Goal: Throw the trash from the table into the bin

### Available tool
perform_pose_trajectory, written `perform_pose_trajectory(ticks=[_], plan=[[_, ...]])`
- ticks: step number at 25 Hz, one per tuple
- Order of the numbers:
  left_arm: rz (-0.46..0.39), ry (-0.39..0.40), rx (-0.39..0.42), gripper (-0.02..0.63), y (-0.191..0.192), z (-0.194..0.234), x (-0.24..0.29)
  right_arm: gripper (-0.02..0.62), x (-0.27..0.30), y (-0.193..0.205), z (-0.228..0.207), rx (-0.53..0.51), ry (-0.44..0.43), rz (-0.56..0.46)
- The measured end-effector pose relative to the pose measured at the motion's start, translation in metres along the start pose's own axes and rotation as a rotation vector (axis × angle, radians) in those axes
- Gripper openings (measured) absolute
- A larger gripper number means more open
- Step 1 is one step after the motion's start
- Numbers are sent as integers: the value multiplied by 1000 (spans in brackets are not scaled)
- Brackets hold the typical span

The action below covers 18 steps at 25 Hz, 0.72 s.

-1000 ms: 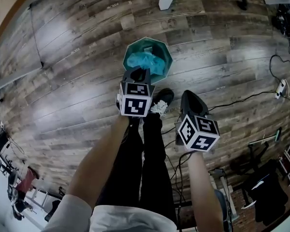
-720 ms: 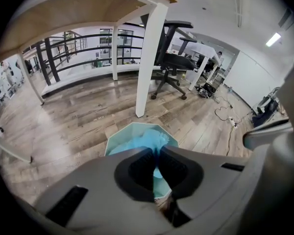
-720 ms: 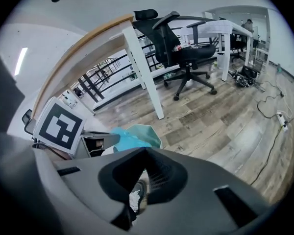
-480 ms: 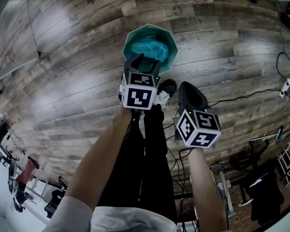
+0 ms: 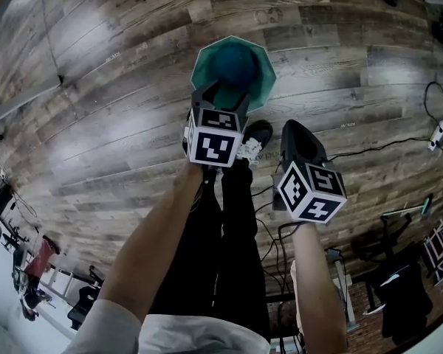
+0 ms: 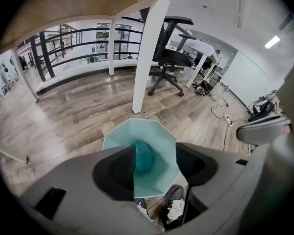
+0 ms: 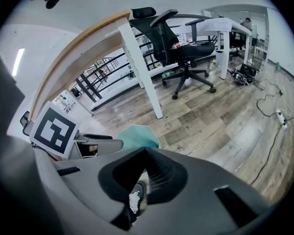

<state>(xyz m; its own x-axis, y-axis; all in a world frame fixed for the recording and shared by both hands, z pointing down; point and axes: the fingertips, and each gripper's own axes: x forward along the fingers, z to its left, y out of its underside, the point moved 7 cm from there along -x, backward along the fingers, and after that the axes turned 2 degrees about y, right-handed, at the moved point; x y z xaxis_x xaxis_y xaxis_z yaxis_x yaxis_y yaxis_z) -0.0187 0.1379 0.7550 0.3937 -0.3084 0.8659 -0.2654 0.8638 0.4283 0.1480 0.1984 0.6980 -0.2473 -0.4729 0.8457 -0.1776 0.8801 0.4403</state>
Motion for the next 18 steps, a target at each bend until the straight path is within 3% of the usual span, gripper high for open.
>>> perform_pose_trajectory(ticks=[3,10,15,18], plan=[[-15,-19,-7,180,-4,0,-2,26,-1,-1,4,8,1,-5],[-1,-63,1,18,-11,-7,-11,26,-10,0,9,59,6,-10],[16,-49,43,14,-15,-8,-28,26,-20,-2,12,99,14,-18],[40,-42,94,14,-18,-13,-47,26,-33,-4,19,47,-10,11]])
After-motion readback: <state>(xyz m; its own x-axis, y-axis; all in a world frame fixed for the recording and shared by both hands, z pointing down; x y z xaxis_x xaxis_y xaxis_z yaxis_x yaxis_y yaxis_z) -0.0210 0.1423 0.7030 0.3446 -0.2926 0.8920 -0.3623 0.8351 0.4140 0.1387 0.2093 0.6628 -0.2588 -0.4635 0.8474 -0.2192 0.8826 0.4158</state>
